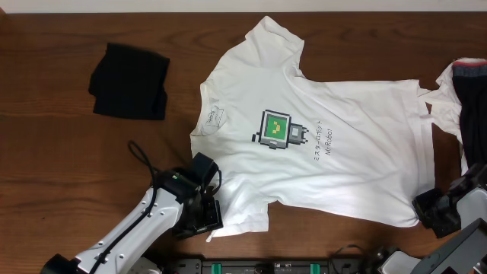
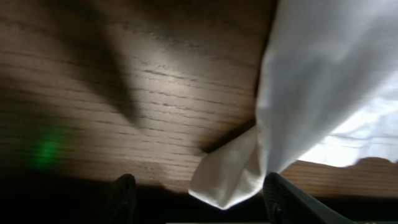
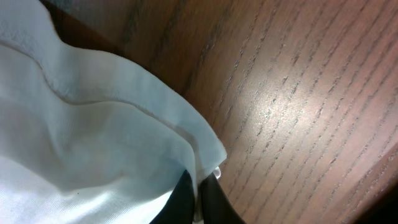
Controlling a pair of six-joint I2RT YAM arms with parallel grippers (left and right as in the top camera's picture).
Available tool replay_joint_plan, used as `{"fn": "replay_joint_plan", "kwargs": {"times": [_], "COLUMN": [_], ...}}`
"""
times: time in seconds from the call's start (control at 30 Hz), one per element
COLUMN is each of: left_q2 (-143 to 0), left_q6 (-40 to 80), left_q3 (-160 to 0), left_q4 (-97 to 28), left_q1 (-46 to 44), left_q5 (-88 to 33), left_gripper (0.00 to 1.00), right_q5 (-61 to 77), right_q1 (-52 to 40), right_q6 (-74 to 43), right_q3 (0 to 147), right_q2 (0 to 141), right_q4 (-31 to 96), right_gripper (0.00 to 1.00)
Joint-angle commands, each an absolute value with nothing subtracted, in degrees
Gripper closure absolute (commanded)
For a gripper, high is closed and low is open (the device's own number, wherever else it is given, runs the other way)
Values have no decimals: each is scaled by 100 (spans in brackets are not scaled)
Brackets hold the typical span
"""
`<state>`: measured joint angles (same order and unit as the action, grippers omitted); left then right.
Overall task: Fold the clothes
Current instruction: 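Move the left gripper to the shirt's lower left hem and grasp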
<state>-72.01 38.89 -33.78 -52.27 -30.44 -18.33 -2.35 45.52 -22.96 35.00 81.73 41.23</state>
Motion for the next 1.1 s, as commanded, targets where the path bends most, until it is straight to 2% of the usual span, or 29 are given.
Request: {"fn": "replay_joint_plan", "kwargs": {"times": [0.0,0.33,0.67,0.83,0.9,0.97,1.07], "left_q2": [-7192,-7192,-7205,-7266,-7266,-7266,-7266], "left_q6": [3824,3817,3944,4257,4257,4254,4248], "left_q3": [-3249,-3208,-3208,-3208,-3208,-3208,-3208], "left_q4": [-5188,-4703,-4346,-4355,-4359,-4381,-4440], "left_q1": [-3035,-3131,-4165,-4381,-4381,-4381,-4381], "left_q5": [-1890,-2143,-1785,-1557,-1559,-1559,-1557], "left_gripper": [32,32,32,33,45,64,85], "right_q5": [-56,-38,-36,30,75,148,187], "right_q1": [4569,4569,4569,4567,4567,4567,4567], "right_q6": [-2220,-2217,-2217,-2196,-2196,-2147,-2110], "right_q3": [3253,3251,3251,3251,3251,3251,3251], "right_q2": [8433,8433,8433,8433,8433,8433,8433], "right_q4": [3905,3922,3918,3918,3916,3911,3907], "right_gripper": [96,96,96,97,97,97,99]}}
